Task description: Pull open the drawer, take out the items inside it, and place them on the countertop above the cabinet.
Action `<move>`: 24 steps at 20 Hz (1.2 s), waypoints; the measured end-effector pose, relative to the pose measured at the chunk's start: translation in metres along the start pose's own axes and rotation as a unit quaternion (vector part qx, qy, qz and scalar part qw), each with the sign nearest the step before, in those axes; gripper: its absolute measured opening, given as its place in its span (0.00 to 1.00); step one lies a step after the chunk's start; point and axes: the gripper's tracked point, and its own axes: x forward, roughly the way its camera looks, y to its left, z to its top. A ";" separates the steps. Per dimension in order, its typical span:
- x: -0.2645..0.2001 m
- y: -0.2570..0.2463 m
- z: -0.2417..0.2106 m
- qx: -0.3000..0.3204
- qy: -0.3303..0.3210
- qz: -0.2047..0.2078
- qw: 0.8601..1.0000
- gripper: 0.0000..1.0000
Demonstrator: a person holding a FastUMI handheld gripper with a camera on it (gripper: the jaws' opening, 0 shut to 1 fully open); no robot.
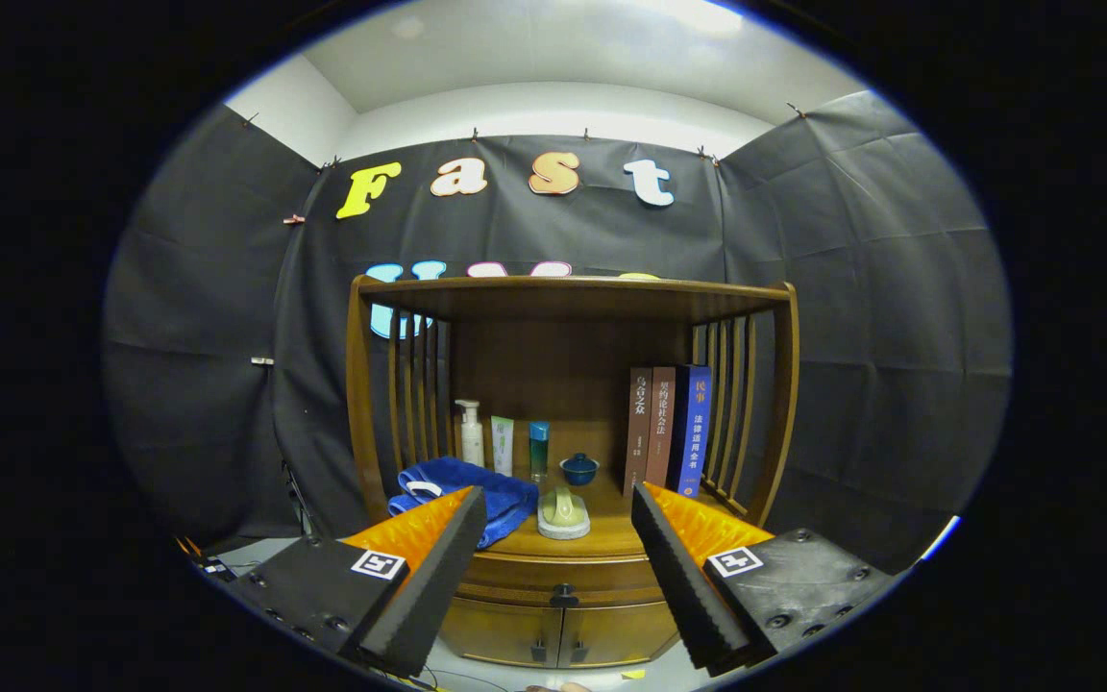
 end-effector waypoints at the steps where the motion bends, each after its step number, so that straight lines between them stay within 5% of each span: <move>1: -0.003 0.001 0.002 -0.004 0.000 0.000 1.000 0.98; 24: -0.013 -0.025 0.000 0.013 0.002 -0.011 1.000 0.99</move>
